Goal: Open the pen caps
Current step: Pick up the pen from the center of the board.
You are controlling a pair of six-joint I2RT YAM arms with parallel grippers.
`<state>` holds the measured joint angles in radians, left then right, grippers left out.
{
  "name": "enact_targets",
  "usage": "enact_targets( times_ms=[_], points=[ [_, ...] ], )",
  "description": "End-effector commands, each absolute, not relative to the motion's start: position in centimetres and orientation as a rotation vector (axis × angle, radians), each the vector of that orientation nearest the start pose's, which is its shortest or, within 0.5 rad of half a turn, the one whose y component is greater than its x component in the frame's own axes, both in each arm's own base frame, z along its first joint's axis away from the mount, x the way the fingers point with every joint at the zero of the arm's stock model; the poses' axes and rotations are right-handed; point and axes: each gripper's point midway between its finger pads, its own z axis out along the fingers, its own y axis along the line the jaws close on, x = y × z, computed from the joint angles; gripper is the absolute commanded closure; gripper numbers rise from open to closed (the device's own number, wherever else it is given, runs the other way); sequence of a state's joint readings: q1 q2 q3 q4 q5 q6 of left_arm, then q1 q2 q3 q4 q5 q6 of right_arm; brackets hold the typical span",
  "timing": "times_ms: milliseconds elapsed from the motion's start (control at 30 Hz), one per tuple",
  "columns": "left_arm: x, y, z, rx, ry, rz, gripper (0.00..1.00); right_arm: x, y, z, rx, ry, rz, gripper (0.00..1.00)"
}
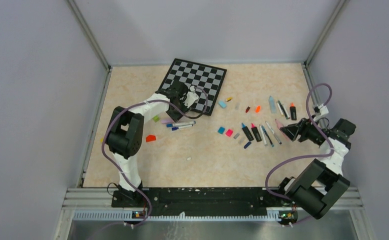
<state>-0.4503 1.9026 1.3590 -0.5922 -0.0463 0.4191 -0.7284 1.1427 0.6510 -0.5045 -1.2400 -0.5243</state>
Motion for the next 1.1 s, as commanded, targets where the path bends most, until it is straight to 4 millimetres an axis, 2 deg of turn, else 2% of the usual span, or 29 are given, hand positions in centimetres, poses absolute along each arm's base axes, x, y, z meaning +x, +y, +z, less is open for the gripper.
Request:
enact_targets(
  times_ms=[0,100,533,667,800,1067],
  points=[
    [39.6,-15.7,4.8,1.171,2.442,0.053,0.55,26.7,-2.2,15.9,-0.277,1.863,0.729,0.44],
    [39.7,-15.2,4.0,1.166,2.462,0.042,0.58,26.7,-2.0,15.8,-0.274,1.863,0.741,0.44],
    [39.6,-13.5,1.4,1.058,2.562,0.018,0.58,26.9,-1.8,15.4,-0.288,1.877,0.745,0.45],
    [39.5,-13.3,1.2,1.039,2.571,0.016,0.58,26.9,-1.8,15.5,-0.292,1.875,0.744,0.45],
    [40.1,-13.6,1.9,1.004,2.549,0.012,0.77,26.8,-1.7,15.6,-0.297,1.876,0.745,0.45],
    [41.5,-13.7,5.0,0.922,2.455,0.042,0.96,26.7,-1.6,15.5,-0.299,1.875,0.75,0.45]
  ],
)
